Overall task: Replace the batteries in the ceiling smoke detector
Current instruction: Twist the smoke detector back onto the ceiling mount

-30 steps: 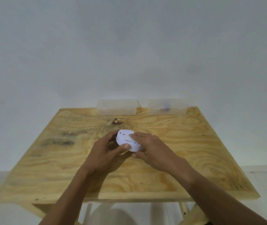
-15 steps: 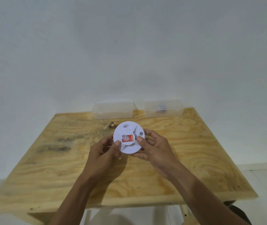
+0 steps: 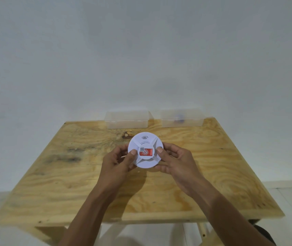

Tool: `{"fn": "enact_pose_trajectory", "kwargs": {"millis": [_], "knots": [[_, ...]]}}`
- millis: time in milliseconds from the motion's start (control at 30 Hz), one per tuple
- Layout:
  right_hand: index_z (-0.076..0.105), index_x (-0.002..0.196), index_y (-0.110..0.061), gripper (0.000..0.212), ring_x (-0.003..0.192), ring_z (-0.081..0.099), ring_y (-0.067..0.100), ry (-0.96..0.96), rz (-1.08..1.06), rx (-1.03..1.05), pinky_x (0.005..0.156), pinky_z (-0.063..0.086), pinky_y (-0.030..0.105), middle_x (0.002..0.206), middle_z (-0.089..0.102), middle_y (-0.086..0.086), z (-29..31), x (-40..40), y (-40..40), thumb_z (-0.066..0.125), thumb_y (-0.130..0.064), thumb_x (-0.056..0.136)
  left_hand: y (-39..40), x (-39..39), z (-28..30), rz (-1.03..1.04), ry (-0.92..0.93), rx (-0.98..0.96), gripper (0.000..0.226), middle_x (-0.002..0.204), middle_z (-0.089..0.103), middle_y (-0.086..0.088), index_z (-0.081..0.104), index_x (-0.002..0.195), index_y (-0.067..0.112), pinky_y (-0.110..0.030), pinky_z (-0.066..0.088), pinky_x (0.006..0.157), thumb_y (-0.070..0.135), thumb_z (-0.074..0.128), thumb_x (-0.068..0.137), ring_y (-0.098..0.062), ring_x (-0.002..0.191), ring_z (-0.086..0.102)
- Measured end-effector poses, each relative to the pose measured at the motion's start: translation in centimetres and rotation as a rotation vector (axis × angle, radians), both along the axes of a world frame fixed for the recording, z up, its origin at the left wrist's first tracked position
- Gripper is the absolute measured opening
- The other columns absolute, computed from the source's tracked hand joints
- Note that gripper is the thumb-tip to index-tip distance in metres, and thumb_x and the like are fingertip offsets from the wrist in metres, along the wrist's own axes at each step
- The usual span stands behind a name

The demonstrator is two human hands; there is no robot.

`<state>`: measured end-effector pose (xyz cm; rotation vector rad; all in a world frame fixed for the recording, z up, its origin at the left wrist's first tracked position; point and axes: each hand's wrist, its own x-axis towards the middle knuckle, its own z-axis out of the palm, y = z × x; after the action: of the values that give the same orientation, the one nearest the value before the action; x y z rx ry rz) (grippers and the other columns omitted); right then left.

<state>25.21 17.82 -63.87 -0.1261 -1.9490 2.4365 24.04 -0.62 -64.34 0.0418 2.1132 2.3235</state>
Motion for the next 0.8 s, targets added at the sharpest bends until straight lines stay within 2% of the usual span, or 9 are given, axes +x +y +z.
{"fn": "enact_pose_trajectory", "kwargs": {"millis": [133,267,400,600,800], "knots": [[0.072,0.110,-0.010,0.018,0.091,0.076,0.029,-0.014,-0.032,0.007,0.080,0.061,0.051,0.103,0.076,0.014,0.1,-0.2,0.1,0.066,-0.014,0.094,0.4,-0.1,0.2,0.011,-0.006,0.031,0.017,0.101,0.078,-0.008,0.069,0.112,0.007,-0.025,0.060,0.069,0.010,0.065,0.096,-0.016,0.087,0.077],[0.072,0.106,-0.014,0.014,0.092,0.076,0.026,-0.028,-0.050,-0.004,0.081,0.061,0.044,0.102,0.077,0.012,0.6,-0.3,0.3,0.067,-0.014,0.093,0.8,-0.2,0.4,0.016,0.000,0.046,0.019,0.100,0.079,-0.007,0.069,0.113,0.006,-0.029,0.061,0.072,0.011,0.066,0.095,-0.018,0.089,0.077],[0.073,0.106,-0.012,0.015,0.093,0.075,0.028,-0.043,-0.058,-0.019,0.082,0.061,0.044,0.103,0.077,0.012,0.7,-0.4,0.6,0.068,-0.015,0.093,1.2,-0.3,0.8,0.005,0.014,0.061,0.015,0.093,0.080,-0.002,0.070,0.110,0.008,-0.032,0.063,0.074,0.009,0.065,0.096,-0.017,0.087,0.077],[0.072,0.105,-0.007,0.016,0.081,0.074,0.022,-0.067,-0.077,-0.049,0.072,0.056,0.039,0.097,0.076,0.012,0.9,-0.7,1.0,0.068,-0.014,0.092,2.0,-0.2,1.0,0.006,0.035,0.039,0.012,0.089,0.080,0.001,0.071,0.106,0.012,-0.036,0.064,0.077,0.009,0.064,0.097,-0.016,0.086,0.077],[0.072,0.104,-0.006,0.015,0.076,0.073,0.018,-0.058,-0.082,-0.045,0.066,0.055,0.033,0.093,0.076,0.010,1.3,-0.8,1.0,0.067,-0.013,0.092,2.1,-0.3,1.3,0.024,0.034,0.032,0.014,0.094,0.080,-0.002,0.071,0.109,0.009,-0.039,0.064,0.079,0.009,0.065,0.096,-0.018,0.088,0.077]]}}
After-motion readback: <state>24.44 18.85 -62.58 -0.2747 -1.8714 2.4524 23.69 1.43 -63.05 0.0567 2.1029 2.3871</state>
